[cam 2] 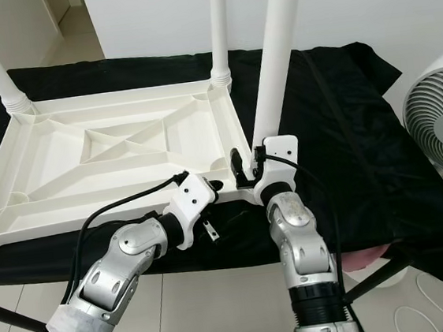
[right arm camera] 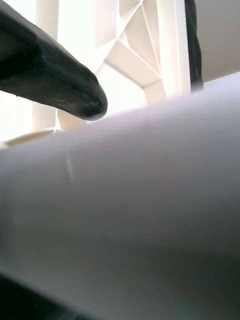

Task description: Building children table

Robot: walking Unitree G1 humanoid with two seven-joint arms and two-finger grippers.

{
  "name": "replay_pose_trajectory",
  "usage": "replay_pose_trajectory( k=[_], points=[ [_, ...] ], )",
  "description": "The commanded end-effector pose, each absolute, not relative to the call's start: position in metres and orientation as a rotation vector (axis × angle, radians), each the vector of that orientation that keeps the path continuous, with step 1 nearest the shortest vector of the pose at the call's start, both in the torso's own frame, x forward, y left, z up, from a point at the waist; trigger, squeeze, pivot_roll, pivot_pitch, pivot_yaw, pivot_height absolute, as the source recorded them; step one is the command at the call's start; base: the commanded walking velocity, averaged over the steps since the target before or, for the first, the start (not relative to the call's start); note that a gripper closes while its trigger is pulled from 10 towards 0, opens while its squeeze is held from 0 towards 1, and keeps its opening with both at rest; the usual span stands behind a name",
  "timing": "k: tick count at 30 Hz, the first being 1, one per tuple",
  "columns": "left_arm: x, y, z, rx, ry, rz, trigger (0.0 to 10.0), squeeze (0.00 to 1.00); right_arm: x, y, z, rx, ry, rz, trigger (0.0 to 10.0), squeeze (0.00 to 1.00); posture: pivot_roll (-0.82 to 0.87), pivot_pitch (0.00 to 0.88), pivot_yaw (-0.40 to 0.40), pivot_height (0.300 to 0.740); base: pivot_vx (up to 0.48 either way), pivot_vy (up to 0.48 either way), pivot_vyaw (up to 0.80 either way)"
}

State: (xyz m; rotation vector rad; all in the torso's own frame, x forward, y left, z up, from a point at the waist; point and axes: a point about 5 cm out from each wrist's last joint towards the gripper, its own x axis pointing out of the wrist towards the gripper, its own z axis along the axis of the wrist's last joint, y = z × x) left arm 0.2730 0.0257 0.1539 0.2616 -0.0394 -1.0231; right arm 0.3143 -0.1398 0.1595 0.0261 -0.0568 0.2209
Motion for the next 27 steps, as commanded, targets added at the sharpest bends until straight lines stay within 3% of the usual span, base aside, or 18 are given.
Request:
replay_pose_trajectory(
  k=[1,18,19,20,21,22,27],
  points=[
    [0.275,0.026,0.155,0.261,-0.041,-1.029,10.0,0.0,0.318,-0.139,0.155,0.019,-0.025,0.295,10.0,0.0,-0.13,0.061,0.009,0.74,0.0,0.0,0.0],
    [0.276,0.025,0.159,0.266,-0.049,-1.035,10.0,0.0,0.337,-0.149,0.152,-0.166,0.001,0.686,10.0,0.0,-0.12,0.057,0.02,0.74,0.0,0.0,0.0],
    [0.276,0.025,0.158,0.267,-0.048,-1.035,10.0,0.0,0.337,-0.149,0.151,-0.167,0.007,0.709,5.1,0.0,-0.12,0.057,0.02,0.74,0.0,0.0,0.0],
    [0.276,0.026,0.158,0.267,-0.045,-1.036,10.0,0.0,0.336,-0.15,0.148,-0.174,0.017,0.725,1.8,0.0,-0.12,0.057,0.02,0.74,0.0,0.0,0.0],
    [0.276,0.026,0.158,0.267,-0.045,-1.036,10.0,0.0,0.336,-0.15,0.148,-0.174,0.017,0.725,1.8,0.0,-0.12,0.057,0.02,0.74,0.0,0.0,0.0],
    [0.275,0.026,0.157,0.268,-0.044,-1.036,10.0,0.0,0.337,-0.151,0.146,-0.175,0.024,0.737,0.0,0.0,-0.12,0.059,0.019,0.74,0.0,0.0,0.0],
    [0.274,0.026,0.157,0.268,-0.042,-1.037,10.0,0.0,0.337,-0.155,0.142,-0.172,0.035,0.735,0.0,0.0,-0.12,0.059,0.019,0.74,0.0,0.0,0.0]
  ],
)
